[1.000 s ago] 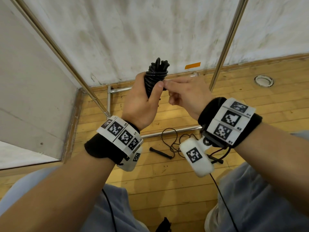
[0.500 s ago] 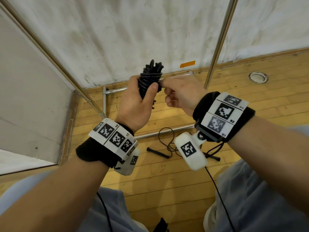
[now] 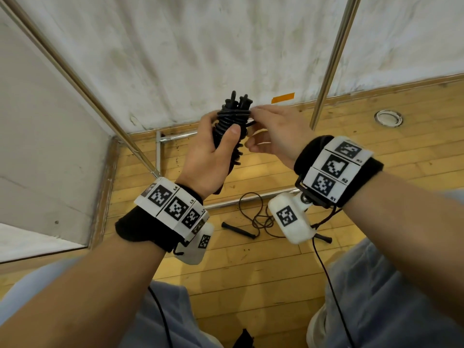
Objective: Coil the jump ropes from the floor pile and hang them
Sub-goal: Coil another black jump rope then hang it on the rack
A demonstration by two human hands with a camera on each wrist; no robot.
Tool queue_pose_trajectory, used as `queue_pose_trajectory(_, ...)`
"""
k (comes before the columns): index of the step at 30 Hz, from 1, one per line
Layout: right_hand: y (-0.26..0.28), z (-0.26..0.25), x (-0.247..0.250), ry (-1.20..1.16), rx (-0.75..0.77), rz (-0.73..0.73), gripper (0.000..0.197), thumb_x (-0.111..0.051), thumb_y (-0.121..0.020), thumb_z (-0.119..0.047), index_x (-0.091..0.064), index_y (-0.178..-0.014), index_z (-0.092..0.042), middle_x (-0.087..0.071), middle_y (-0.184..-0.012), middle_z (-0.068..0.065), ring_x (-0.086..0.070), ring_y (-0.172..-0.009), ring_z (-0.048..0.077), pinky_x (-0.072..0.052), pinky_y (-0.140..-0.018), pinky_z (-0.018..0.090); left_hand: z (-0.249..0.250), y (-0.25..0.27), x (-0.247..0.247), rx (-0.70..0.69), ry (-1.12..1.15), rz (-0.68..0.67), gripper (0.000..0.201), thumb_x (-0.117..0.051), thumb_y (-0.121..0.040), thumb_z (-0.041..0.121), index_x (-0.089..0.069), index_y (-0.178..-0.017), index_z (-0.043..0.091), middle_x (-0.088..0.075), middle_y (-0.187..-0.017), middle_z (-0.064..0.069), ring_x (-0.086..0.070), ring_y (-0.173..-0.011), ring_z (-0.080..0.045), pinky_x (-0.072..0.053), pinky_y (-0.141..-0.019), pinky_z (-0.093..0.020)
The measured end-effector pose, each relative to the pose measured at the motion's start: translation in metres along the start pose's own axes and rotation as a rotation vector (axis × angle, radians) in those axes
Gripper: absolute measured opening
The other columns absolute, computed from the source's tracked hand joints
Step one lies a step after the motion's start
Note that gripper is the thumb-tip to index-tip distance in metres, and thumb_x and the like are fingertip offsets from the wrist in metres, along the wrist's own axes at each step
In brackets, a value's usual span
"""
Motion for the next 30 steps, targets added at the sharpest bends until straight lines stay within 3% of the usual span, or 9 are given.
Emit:
queue_pose_trajectory(2, 0.001, 0.001, -0.002, 0.018, 0.014, 0.011, 0.018, -0.051, -0.094, -0.013, -0.067, -0.089, -0.007, -0.059, -0.066, 0.008, -0.062, -0.056, 0.02, -0.055, -0.056, 0.027, -0.005, -0.002, -0.001, 0.032, 0.039, -0.045, 0.029, -0.045, -0.099, 0.031, -0.039, -0.125, 0.019, -0.061, -0.097, -0.002, -0.064, -0.069, -0.018, -0.057, -0.065, -0.037)
queue_pose_trajectory(6, 0.004, 0.005, 0.001, 0.071, -0.008, 0.081, 0.02, -0.049, -0.093, -0.007, -0.066, -0.083, -0.006, -0.063, -0.062, 0.008, -0.065, -0.056, 0.023, -0.059, -0.063, 0.032, -0.012, -0.006, 0.001, 0.094, -0.086, -0.123, 0.024, -0.045, -0.099, 0.036, -0.043, -0.12, 0.023, -0.062, -0.099, 0.002, -0.068, -0.081, -0.016, -0.058, -0.068, -0.034)
queue_pose_trajectory(10, 0.006, 0.007, 0.001, 0.059, -0.024, 0.092, 0.022, -0.047, -0.093, -0.005, -0.065, -0.081, -0.003, -0.062, -0.057, 0.007, -0.065, -0.054, 0.021, -0.06, -0.064, 0.034, -0.015, -0.008, 0.001, 0.172, 0.042, -0.186, 0.028, -0.048, -0.099, 0.021, -0.044, -0.125, 0.012, -0.061, -0.101, -0.007, -0.068, -0.079, -0.022, -0.059, -0.069, -0.038)
queue_pose_trajectory(13, 0.006, 0.008, -0.004, 0.04, -0.007, 0.054, 0.021, -0.047, -0.093, -0.004, -0.066, -0.088, 0.004, -0.063, -0.066, 0.011, -0.067, -0.055, 0.021, -0.058, -0.056, 0.029, -0.012, -0.008, -0.001, 0.157, 0.086, -0.101, 0.027, -0.06, -0.092, 0.028, -0.048, -0.115, 0.02, -0.063, -0.087, -0.002, -0.064, -0.069, -0.015, -0.058, -0.064, -0.036)
queue_pose_trajectory(17, 0.005, 0.008, -0.01, 0.089, 0.016, 0.001, 0.023, -0.047, -0.095, -0.008, -0.066, -0.084, -0.003, -0.063, -0.067, 0.01, -0.066, -0.057, 0.02, -0.059, -0.059, 0.029, -0.008, -0.011, 0.003, 0.07, 0.08, 0.094, 0.029, -0.07, -0.085, 0.022, -0.052, -0.107, 0.02, -0.062, -0.074, 0.004, -0.058, -0.053, -0.012, -0.052, -0.049, -0.029)
queue_pose_trajectory(22, -0.004, 0.007, 0.003, 0.105, 0.026, 0.103, 0.028, -0.044, -0.098, -0.01, -0.059, -0.075, -0.007, -0.058, -0.058, 0.007, -0.057, -0.041, 0.012, -0.051, -0.045, 0.023, -0.01, -0.015, 0.004, 0.073, 0.056, 0.085, 0.02, -0.071, -0.083, 0.02, -0.054, -0.093, 0.024, -0.06, -0.066, 0.002, -0.059, -0.052, -0.018, -0.051, -0.047, -0.031)
queue_pose_trajectory(26, -0.012, 0.008, 0.015, 0.076, -0.009, 0.183, 0.027, -0.046, -0.097, -0.01, -0.059, -0.074, -0.005, -0.057, -0.054, 0.006, -0.056, -0.037, 0.011, -0.047, -0.041, 0.021, -0.012, -0.015, 0.001, 0.1, 0.018, 0.027, 0.021, -0.072, -0.082, 0.025, -0.055, -0.095, 0.023, -0.063, -0.069, 0.002, -0.064, -0.055, -0.017, -0.054, -0.05, -0.032)
queue_pose_trajectory(30, -0.017, 0.011, 0.018, 0.117, 0.025, 0.199, 0.024, -0.048, -0.097, -0.012, -0.061, -0.077, -0.007, -0.059, -0.058, 0.006, -0.058, -0.041, 0.013, -0.05, -0.045, 0.024, -0.017, -0.017, 0.0, 0.15, 0.053, -0.026, 0.024, -0.069, -0.085, 0.027, -0.055, -0.103, 0.017, -0.064, -0.077, -0.001, -0.067, -0.06, -0.019, -0.055, -0.053, -0.03)
Point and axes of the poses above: each hand's wrist, its own y-axis away from the middle knuckle, its own x-axis out of the back of the hand, z = x × y, the point moved 5 cm from there along -y, towards the middle knuckle
